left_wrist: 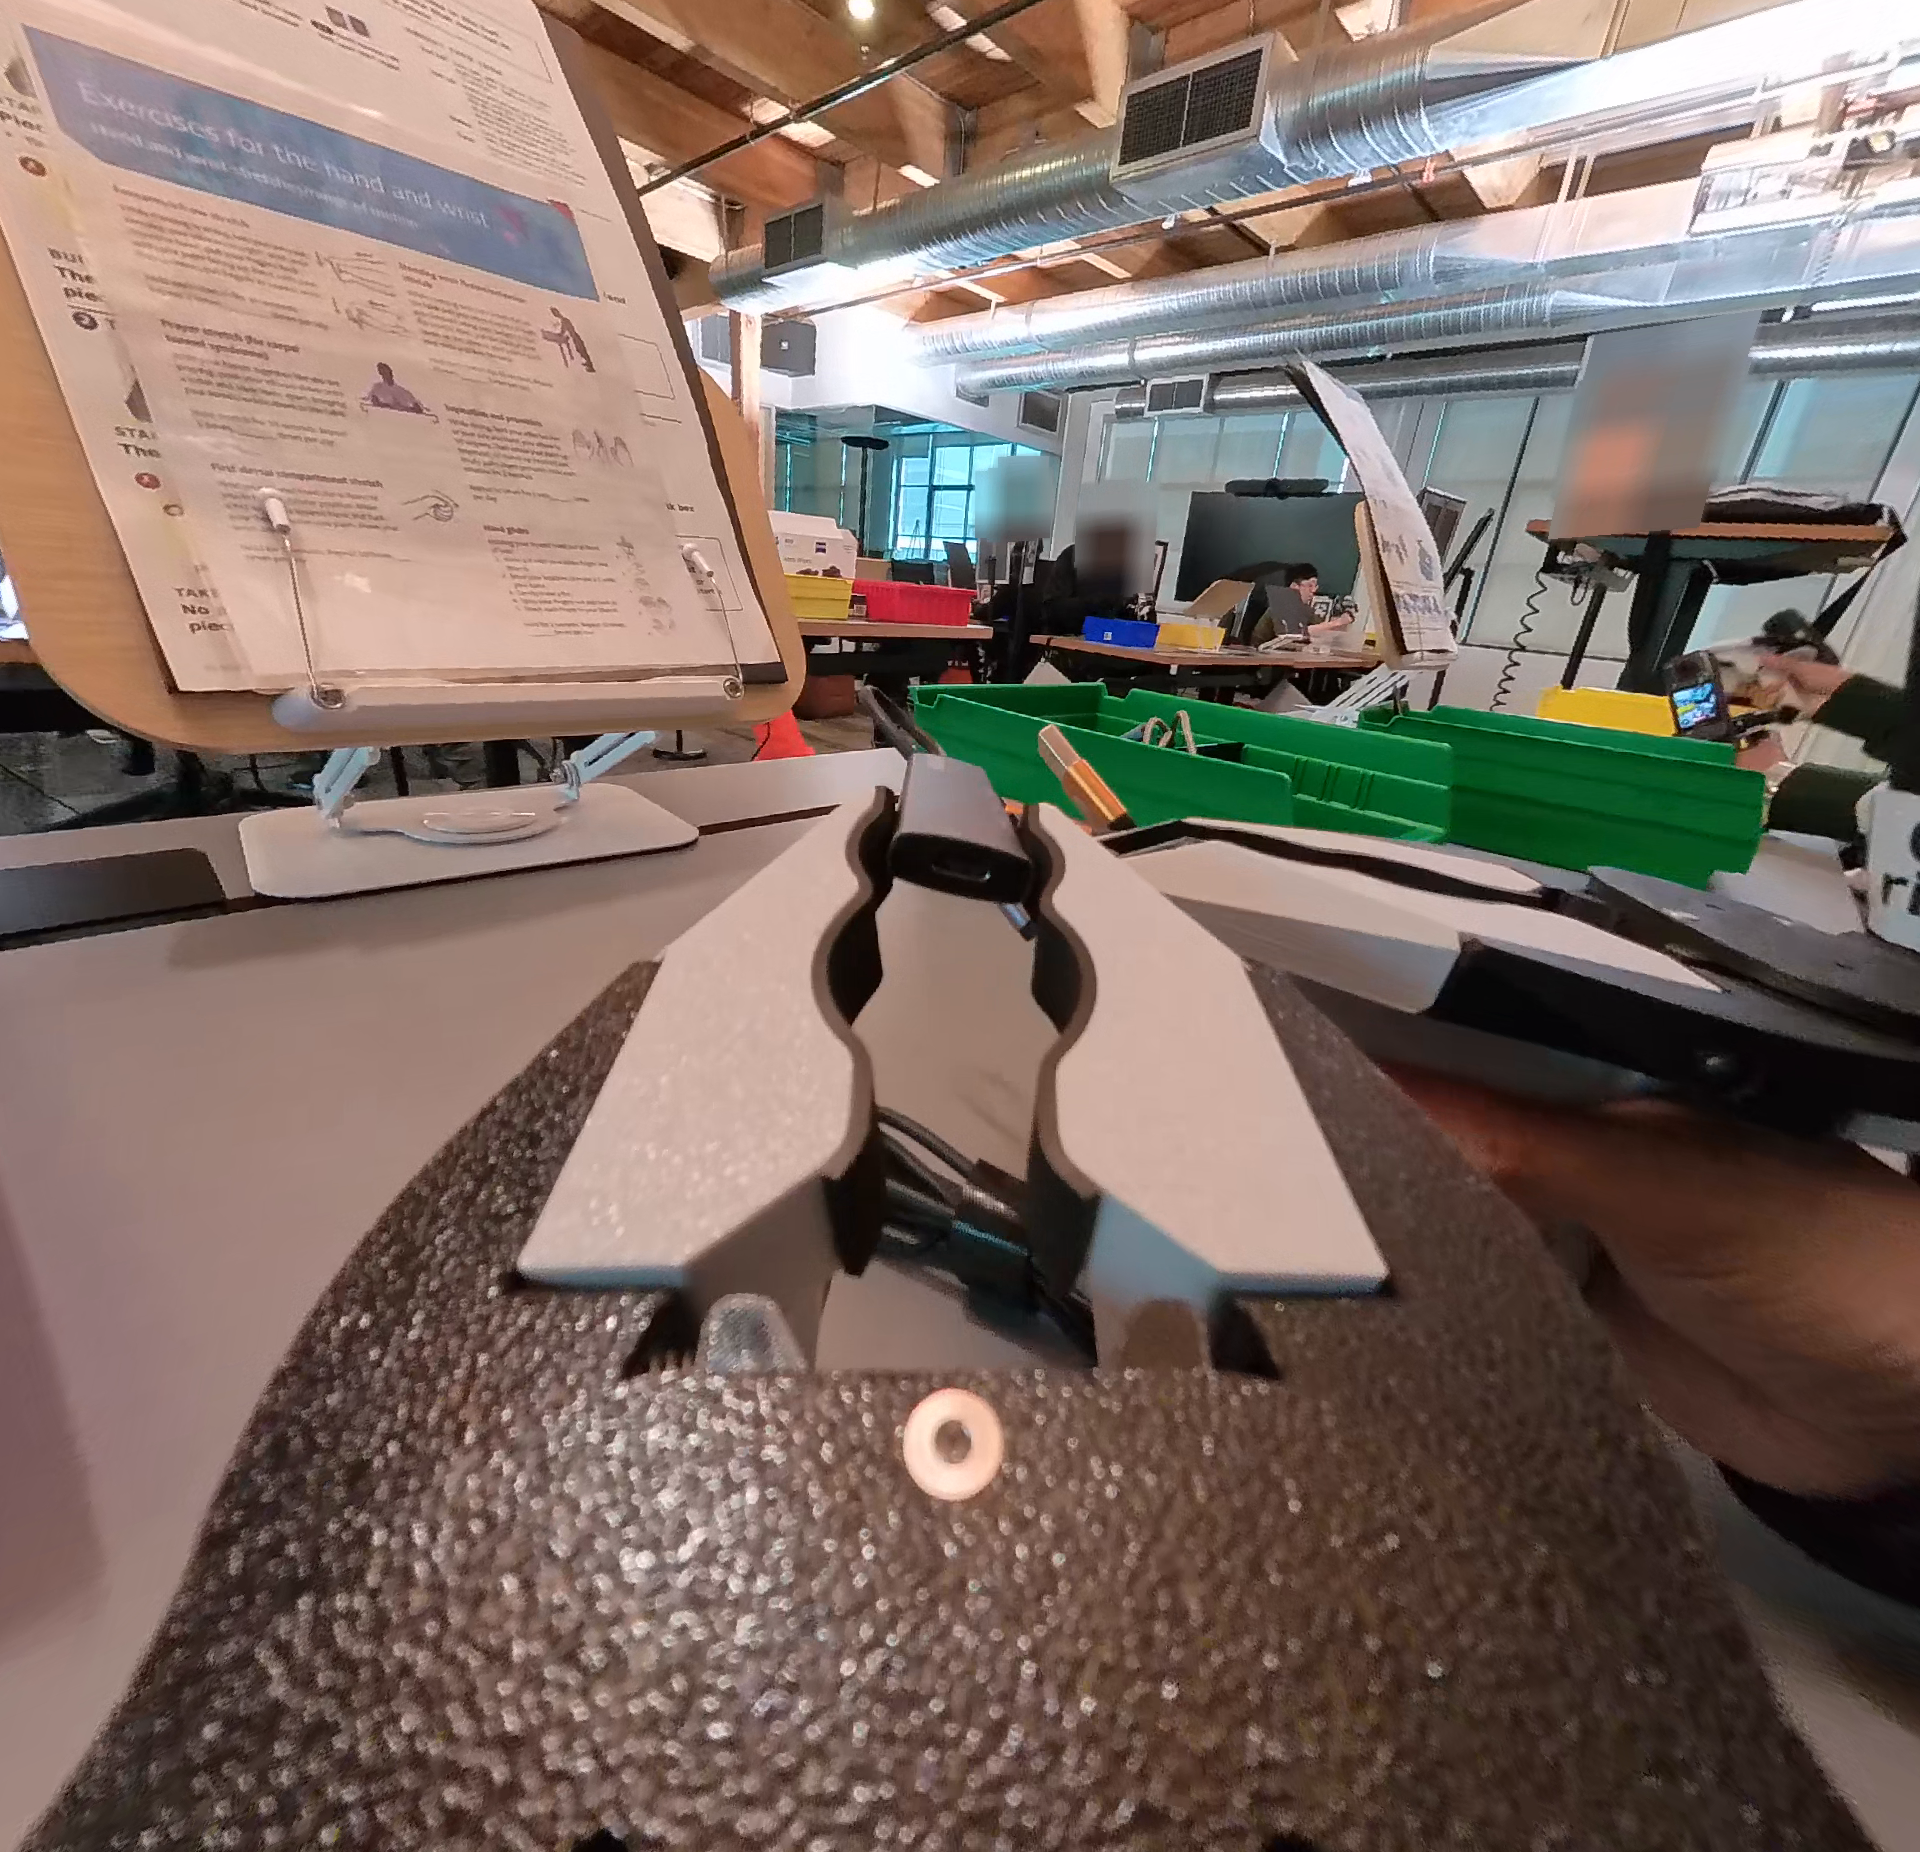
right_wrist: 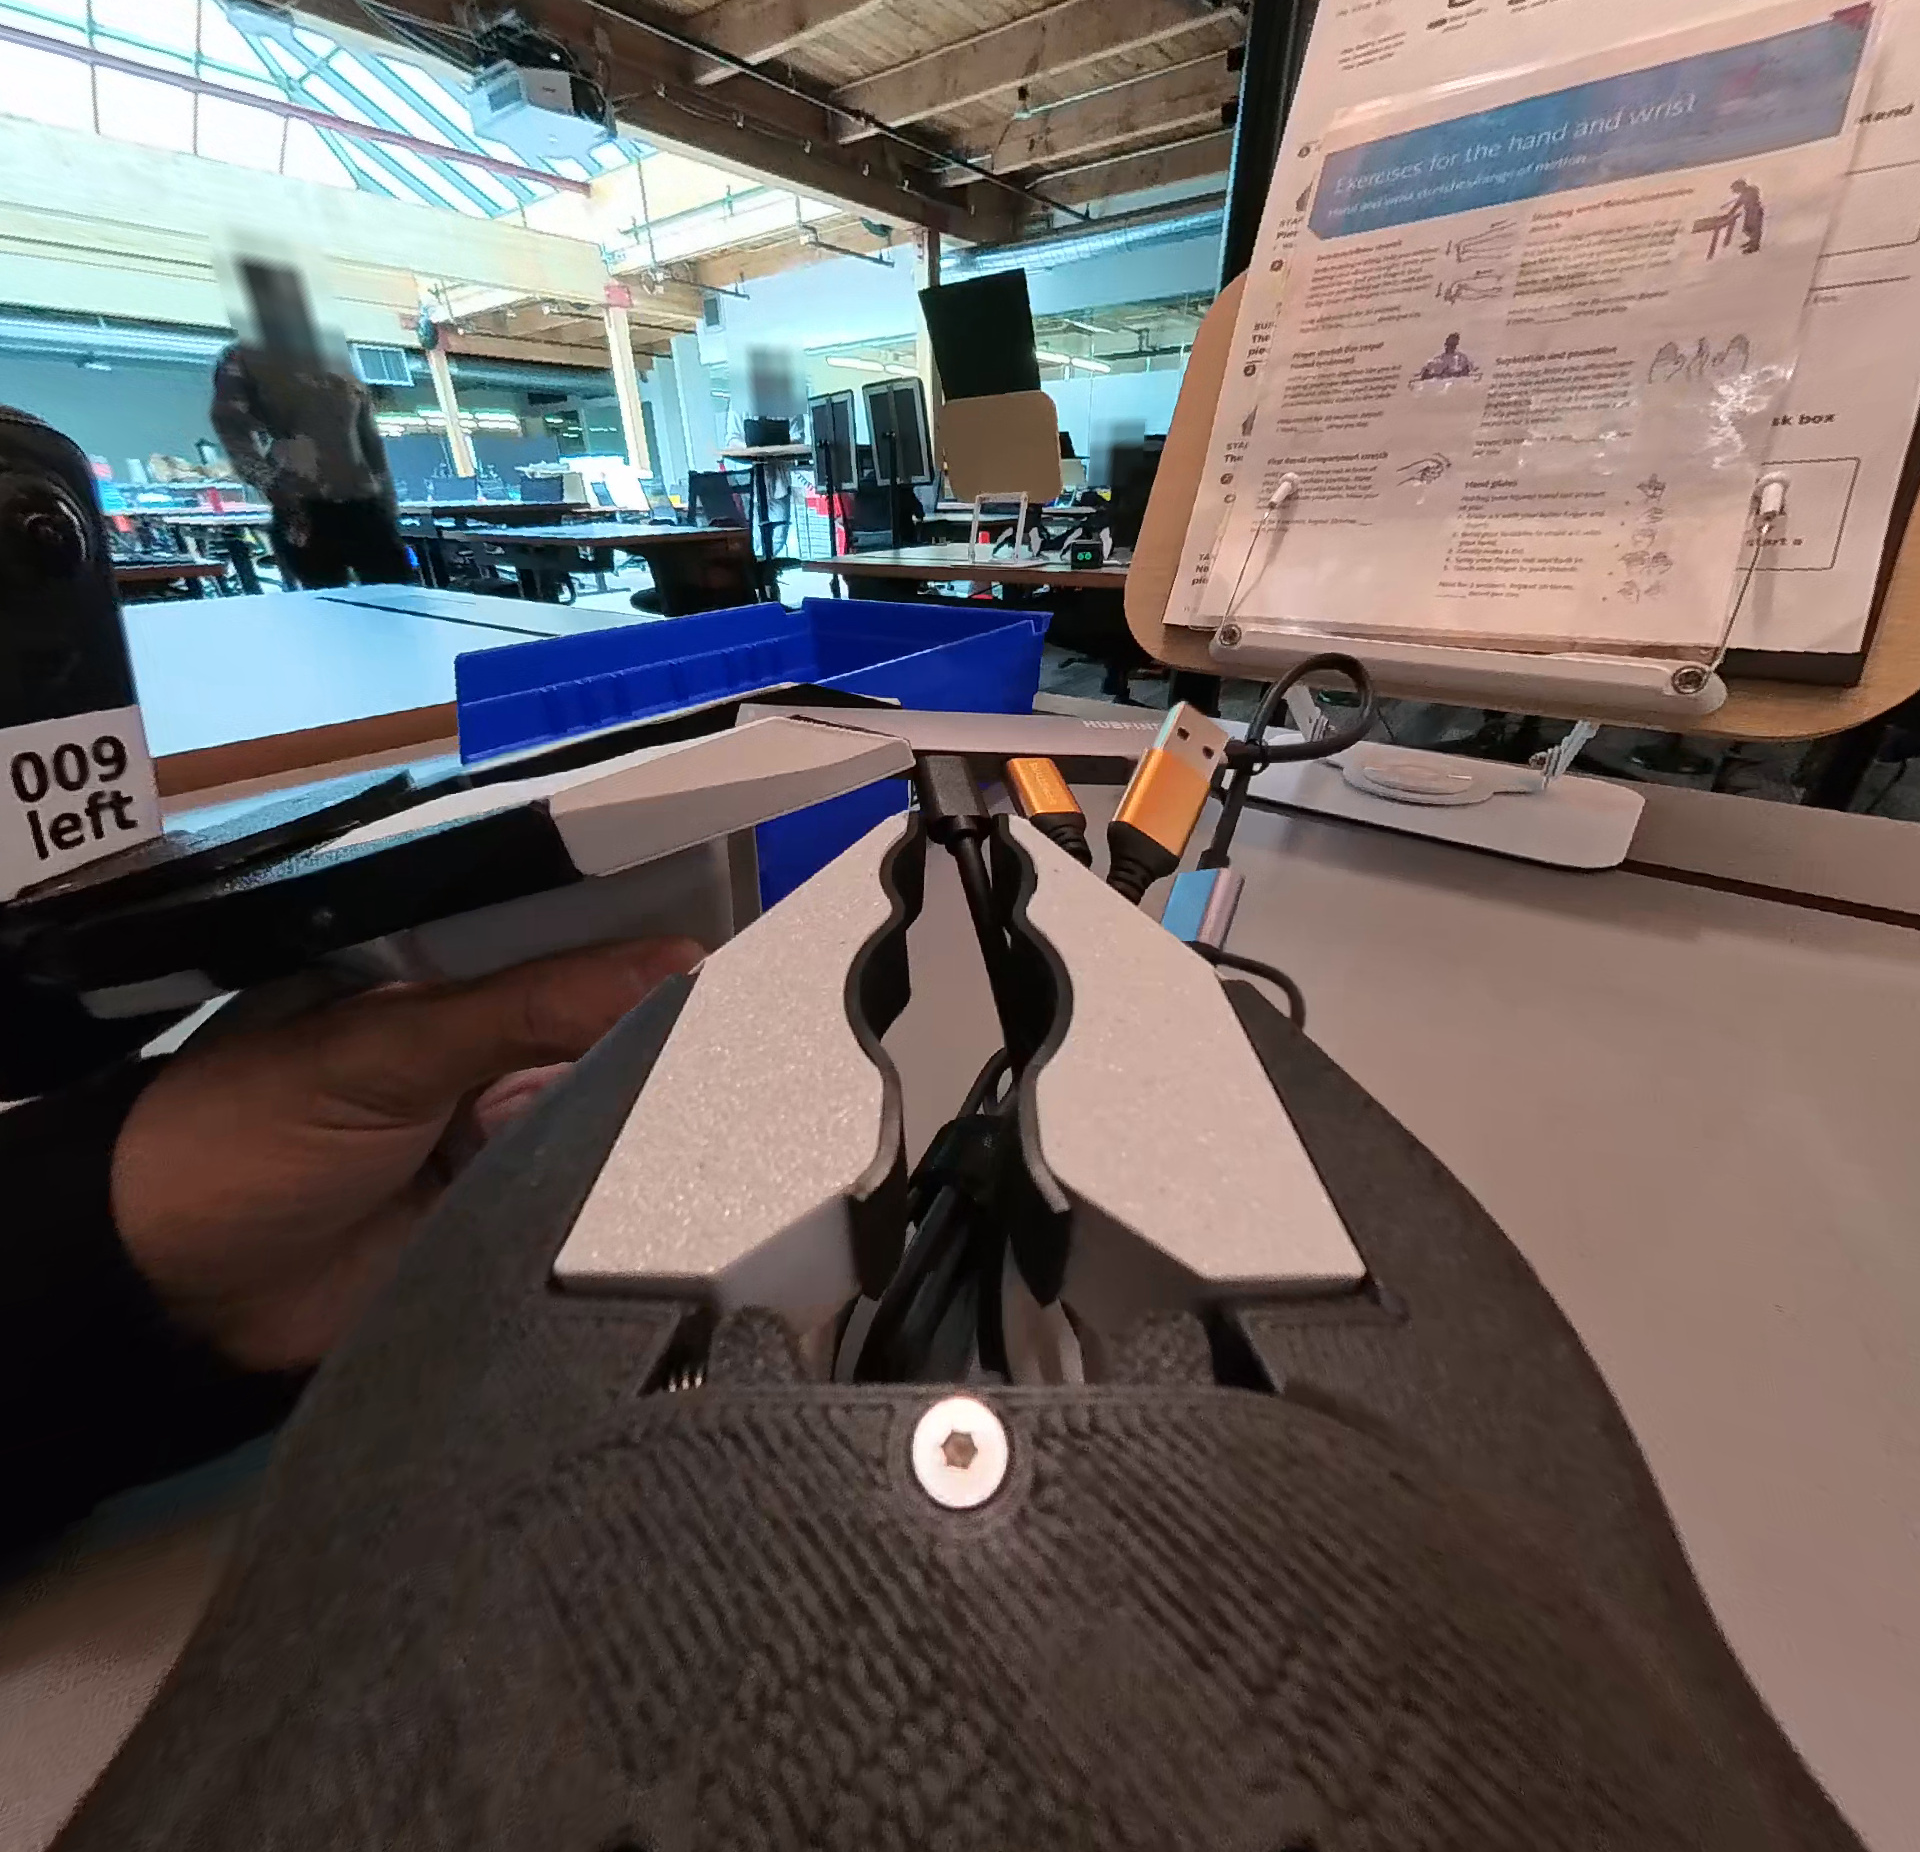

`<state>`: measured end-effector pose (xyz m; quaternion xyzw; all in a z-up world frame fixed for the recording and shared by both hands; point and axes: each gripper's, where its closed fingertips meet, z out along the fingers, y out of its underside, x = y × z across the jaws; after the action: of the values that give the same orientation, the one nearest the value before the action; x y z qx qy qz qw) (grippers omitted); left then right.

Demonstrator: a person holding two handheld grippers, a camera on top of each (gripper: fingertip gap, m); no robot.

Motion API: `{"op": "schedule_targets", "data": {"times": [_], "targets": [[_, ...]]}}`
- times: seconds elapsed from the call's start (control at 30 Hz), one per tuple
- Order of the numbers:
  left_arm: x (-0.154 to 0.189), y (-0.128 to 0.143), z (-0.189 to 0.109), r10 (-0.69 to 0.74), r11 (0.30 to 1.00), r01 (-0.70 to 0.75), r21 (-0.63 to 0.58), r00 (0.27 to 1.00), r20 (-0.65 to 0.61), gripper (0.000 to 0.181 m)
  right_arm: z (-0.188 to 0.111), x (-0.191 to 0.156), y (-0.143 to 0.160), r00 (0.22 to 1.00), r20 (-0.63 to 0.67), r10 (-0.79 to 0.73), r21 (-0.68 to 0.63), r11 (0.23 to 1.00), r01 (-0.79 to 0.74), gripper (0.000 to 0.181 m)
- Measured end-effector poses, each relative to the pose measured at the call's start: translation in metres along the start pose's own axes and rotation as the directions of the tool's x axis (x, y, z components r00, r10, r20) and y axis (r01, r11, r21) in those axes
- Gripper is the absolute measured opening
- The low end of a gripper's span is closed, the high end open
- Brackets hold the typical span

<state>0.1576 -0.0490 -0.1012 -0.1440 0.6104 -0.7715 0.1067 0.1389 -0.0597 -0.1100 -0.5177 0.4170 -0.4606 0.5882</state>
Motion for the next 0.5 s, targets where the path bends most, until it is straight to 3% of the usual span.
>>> {"op": "schedule_targets", "data": {"times": [0.1, 0.2, 0.33, 0.5], "targets": [[-0.001, 0.0, -0.001, 0.083, 0.996, -0.083, -0.015, 0.996, 0.021, 0.022, 0.001, -0.001, 0.003, 0.999, 0.016, -0.04, -0.045, 0.998, 0.041, 0.011], [0.005, 0.001, -0.002, 0.21, 0.977, -0.21, -0.031, 0.978, -0.001, 0.022, -0.005, 0.0, 0.002, 0.979, 0.015, -0.205, -0.063, 0.977, 0.206, 0.011], [0.009, 0.006, -0.001, 0.185, 0.981, -0.187, -0.052, 0.982, -0.035, 0.022, -0.009, 0.002, 0.004, 0.932, 0.003, -0.362, -0.099, 0.928, 0.36, 0.01], [0.009, 0.016, 0.0, 0.24, 0.961, -0.245, -0.127, 0.969, -0.052, 0.022, -0.011, 0.008, 0.007, 0.897, -0.002, -0.443, -0.135, 0.889, 0.438, 0.01]]}}
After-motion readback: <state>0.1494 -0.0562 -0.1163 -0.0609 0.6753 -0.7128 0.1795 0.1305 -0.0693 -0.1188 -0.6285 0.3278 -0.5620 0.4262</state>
